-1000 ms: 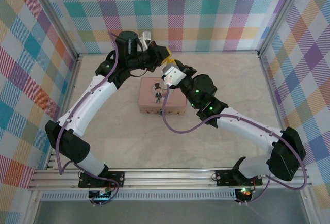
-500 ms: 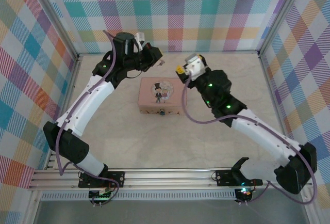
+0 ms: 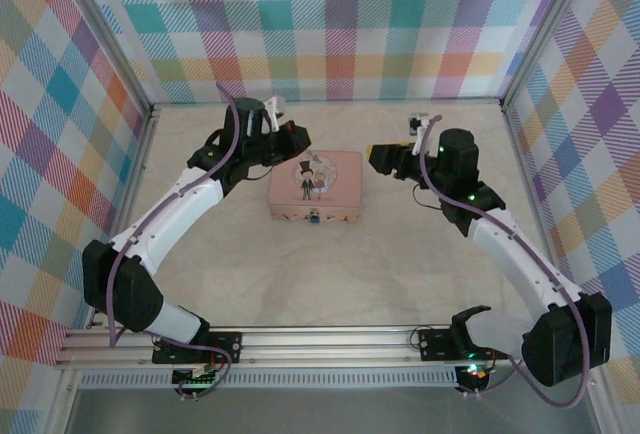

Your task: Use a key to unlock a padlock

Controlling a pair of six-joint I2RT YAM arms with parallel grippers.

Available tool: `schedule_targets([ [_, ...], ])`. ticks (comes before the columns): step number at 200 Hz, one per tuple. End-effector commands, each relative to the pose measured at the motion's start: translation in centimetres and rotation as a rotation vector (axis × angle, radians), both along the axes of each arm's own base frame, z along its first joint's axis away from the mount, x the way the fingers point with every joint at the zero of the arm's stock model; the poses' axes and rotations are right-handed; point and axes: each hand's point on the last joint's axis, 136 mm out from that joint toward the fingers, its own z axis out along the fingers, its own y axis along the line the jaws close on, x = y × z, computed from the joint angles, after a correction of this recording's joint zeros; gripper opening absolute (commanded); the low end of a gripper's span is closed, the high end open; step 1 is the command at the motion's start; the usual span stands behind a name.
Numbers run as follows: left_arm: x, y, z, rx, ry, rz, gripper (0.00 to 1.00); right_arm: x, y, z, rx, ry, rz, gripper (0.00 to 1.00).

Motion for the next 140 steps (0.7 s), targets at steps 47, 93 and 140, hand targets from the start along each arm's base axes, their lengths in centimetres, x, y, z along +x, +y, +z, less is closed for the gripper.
schedule_targets([
  [47, -2.1, -3.0, 4.6, -0.124, -0.197, -0.111, 0.0, -1.4, 3.5, 2.1, 0.482, 0.143, 0.252, 0.6],
  [93, -2.5, -5.3, 4.6, -0.191, -0.184, -0.15, 0.0, -1.2, 4.0, 2.0, 0.649, 0.138, 0.315, 0.57],
  [140, -3.5, -6.8, 5.0, -0.21, -0.19, -0.191, 0.0, -1.7, 5.3, 3.8, 0.683, 0.077, 0.376, 0.57],
])
